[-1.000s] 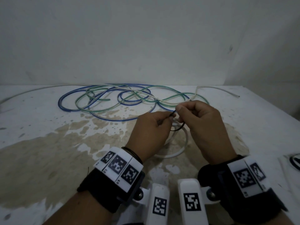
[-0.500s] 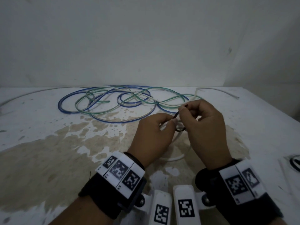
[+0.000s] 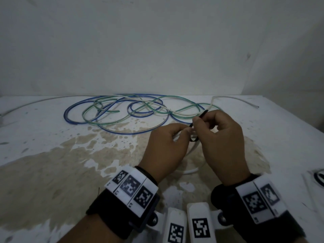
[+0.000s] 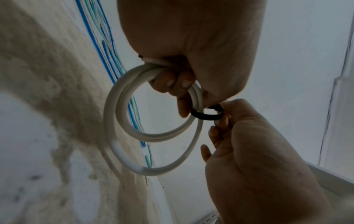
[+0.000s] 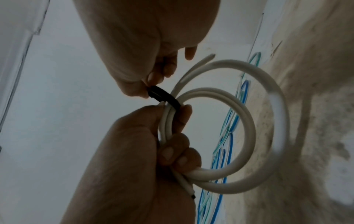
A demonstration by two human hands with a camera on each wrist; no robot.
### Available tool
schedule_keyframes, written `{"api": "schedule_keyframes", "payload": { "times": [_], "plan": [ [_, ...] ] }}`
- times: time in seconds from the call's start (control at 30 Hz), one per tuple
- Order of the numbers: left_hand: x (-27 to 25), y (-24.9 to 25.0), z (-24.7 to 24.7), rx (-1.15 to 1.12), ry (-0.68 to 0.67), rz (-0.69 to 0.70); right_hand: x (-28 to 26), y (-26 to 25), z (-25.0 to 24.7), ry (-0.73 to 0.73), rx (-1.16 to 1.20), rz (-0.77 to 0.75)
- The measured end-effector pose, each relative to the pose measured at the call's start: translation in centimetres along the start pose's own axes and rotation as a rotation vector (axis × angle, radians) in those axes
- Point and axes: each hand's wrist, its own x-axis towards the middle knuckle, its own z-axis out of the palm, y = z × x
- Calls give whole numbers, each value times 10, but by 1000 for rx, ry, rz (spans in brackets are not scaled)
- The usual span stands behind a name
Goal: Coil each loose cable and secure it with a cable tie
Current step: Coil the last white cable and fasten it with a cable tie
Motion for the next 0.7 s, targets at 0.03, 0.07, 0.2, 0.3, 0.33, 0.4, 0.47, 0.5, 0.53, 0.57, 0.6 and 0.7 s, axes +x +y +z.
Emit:
{"api": "schedule_keyframes", "payload": {
  "times": [0.03, 0.07, 0.2, 0.3, 0.33, 0.4, 0.47, 0.5, 0.53, 0.57, 0.6, 0.7],
  "plan": [
    [0, 0, -1, 12, -9, -5, -1, 1, 0, 11, -26, -21],
    [0, -1, -2, 21, -5, 2, -1, 2, 1, 15, -42, -28],
    [1, -4, -5, 97, 40, 122, 4, 7, -1, -98, -38, 40],
    [-1, -2, -3, 161, 42, 197, 6, 9, -5, -196, -28, 73],
    [-1, -1, -2, 154, 37, 180, 7, 10, -5, -198, -33, 72],
    [0, 1, -1, 76, 22, 84, 7, 11, -5, -169, -30, 65],
    [2, 2, -2, -28, 21, -58, 7, 11, -5, -127, -41, 41],
    [3, 2, -4, -96, 13, -128, 7, 10, -4, -111, -60, 27],
    [5, 3, -5, -171, -9, -186, 7, 11, -4, -100, -78, 18],
    [5, 4, -7, -209, -35, -208, 7, 11, -4, -98, -92, 12],
    [5, 5, -8, -190, -55, -185, 7, 12, -4, -104, -100, 6],
    [3, 4, -7, -63, -81, -46, 7, 12, -7, -147, -137, -41]
  ]
}}
